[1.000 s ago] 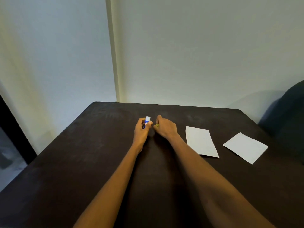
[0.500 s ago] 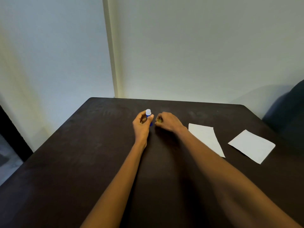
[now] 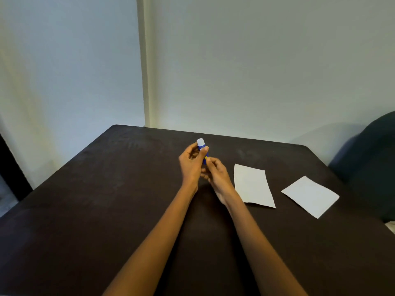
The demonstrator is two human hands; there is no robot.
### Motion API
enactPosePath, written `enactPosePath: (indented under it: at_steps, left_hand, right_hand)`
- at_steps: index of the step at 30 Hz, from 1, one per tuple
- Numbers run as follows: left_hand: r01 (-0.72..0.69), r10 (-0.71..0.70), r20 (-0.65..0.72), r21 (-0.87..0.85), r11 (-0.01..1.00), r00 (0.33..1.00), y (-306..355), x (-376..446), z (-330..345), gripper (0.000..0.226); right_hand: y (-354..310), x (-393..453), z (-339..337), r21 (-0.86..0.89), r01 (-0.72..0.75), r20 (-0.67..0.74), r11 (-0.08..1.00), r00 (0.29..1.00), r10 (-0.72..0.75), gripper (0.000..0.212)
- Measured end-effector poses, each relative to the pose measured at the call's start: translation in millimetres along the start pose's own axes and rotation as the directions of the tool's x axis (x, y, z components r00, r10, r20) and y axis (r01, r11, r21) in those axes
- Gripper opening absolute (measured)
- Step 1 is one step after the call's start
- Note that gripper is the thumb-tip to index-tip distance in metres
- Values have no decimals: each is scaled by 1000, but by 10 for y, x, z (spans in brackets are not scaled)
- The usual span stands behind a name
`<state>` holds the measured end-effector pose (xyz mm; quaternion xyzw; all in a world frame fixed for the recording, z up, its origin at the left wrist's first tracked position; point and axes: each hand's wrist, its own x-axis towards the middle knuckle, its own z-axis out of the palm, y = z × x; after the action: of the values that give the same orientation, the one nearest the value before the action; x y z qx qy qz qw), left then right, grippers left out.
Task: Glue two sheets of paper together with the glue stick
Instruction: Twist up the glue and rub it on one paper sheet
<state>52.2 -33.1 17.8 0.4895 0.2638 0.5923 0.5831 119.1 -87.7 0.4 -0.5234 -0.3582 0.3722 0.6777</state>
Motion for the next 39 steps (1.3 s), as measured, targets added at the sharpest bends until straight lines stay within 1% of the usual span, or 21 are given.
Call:
enactPosePath:
  at_steps: [2,4,8,11,13,15,17,19,21,22,24,26,27,28,30,33,35,37,39]
  left_hand:
    - [41,-42,-33,-27,999,999,40,-85,98,21]
    - [79,-82,-63,-53,995,995,82,-147,167,23]
    - [91,-92,-40,-27,996,995,141,-210,252,22]
    - [116,-117,28,29,993,993,104,-269,255,23]
    - [108,-109,40,46,993,993,67,-306,255,21]
    - [88,-90,29,40,995,996,54,-310,255,17]
    - [74,-74,21,32,997,997,69,-291,229,20]
    - [65,-66,16,60,996,998,94,-258,194,25]
    - [61,-62,6,77,995,998,106,-244,161,24]
    - [70,-70,-3,74,995,998,102,-254,143,23]
    - [94,-94,0,47,995,996,83,-294,128,20]
    - [91,-92,39,29,995,995,75,-328,139,16]
    - [80,-81,57,20,997,995,67,-348,151,12]
    - [64,-65,62,15,998,996,71,-353,165,11]
    - [44,-44,36,5,999,998,76,-344,182,17]
    - [47,-47,-17,10,999,999,85,-315,167,24]
    - [38,-38,9,20,999,999,79,-300,164,20]
    - [17,-17,67,8,1000,998,85,-300,175,12]
    - [-8,9,92,-11,1000,996,65,-299,170,13]
  right_hand:
    - [-16,-70,-45,193,-13,4,981,1000,12,12]
    - [-30,-109,-100,296,-6,-14,955,1000,11,13]
    - [-41,-118,-103,345,-19,-49,938,998,38,19]
    - [-60,-118,-91,430,-135,-46,892,984,171,35]
    - [-60,-122,-121,464,-200,15,863,976,218,41]
    - [-58,-132,-132,466,-225,78,856,974,213,41]
    - [-38,-140,-114,483,-218,117,848,976,184,41]
    - [-24,-143,-98,492,-200,135,847,979,153,32]
    - [-14,-146,-91,444,-195,126,875,980,154,28]
    - [-8,-152,-86,402,-201,120,893,979,167,30]
    - [-8,-175,-82,335,-226,104,915,974,202,42]
    - [-5,-182,-93,326,-246,74,913,969,234,53]
    - [-4,-193,-112,345,-248,78,905,969,236,54]
    - [-8,-196,-122,382,-245,103,891,969,223,54]
    - [-19,-197,-126,448,-243,160,860,969,191,47]
    - [-26,-218,-93,429,-235,141,872,971,193,36]
    - [-13,-201,-77,389,-242,105,889,970,218,42]
    - [-13,-182,-81,381,-252,80,890,968,240,50]
    - [-3,-160,-109,396,-253,108,883,968,228,50]
